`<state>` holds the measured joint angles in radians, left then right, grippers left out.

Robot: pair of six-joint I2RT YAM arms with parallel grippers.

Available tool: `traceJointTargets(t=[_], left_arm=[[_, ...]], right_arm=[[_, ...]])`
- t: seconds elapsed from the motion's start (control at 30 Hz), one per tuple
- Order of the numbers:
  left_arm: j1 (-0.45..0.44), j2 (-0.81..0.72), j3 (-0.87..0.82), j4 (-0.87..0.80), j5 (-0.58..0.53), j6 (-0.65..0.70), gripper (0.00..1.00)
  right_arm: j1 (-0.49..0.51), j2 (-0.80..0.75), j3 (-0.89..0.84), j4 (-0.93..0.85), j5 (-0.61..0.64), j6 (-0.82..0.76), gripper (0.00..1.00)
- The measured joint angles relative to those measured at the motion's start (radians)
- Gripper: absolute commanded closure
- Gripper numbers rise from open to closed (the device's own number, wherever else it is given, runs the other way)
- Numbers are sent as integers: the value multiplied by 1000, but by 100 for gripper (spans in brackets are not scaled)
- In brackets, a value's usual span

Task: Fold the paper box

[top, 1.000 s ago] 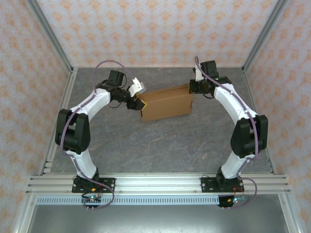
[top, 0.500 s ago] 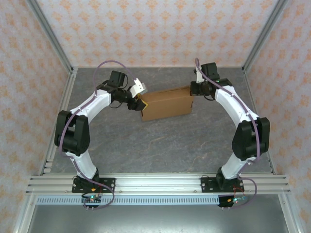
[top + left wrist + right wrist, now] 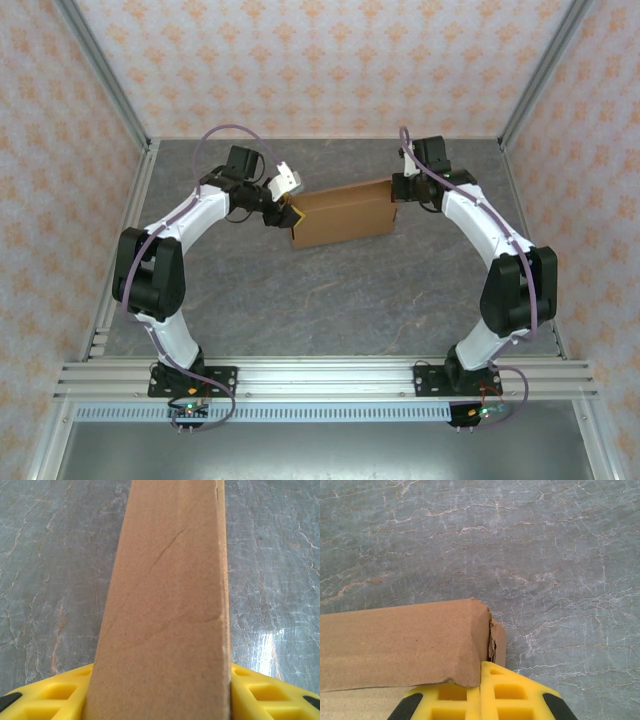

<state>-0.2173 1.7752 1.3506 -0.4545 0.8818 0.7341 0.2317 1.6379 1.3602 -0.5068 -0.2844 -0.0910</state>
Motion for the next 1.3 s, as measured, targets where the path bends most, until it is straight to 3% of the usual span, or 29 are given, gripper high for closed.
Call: traceJointTargets(t=[0.27,0.5,0.8,1.0,1.3], left_arm=[[-5,-27,-15,12,-41,-10,29],[8,-69,-19,26,-115,-61,12],[35,-84,-17,33,-135,-153,14],[56,-164,-11,120,-183,-348,24],[12,-206,-16,208,-303,-574,27]], right_arm=[[2,-3,-1,3,-6,1,98],[2,-6,-6,7,-3,1,98],[2,-6,-6,6,0,1,98],[2,-6,-3,0,1,0,98],[3,-6,0,-4,5,0,98]])
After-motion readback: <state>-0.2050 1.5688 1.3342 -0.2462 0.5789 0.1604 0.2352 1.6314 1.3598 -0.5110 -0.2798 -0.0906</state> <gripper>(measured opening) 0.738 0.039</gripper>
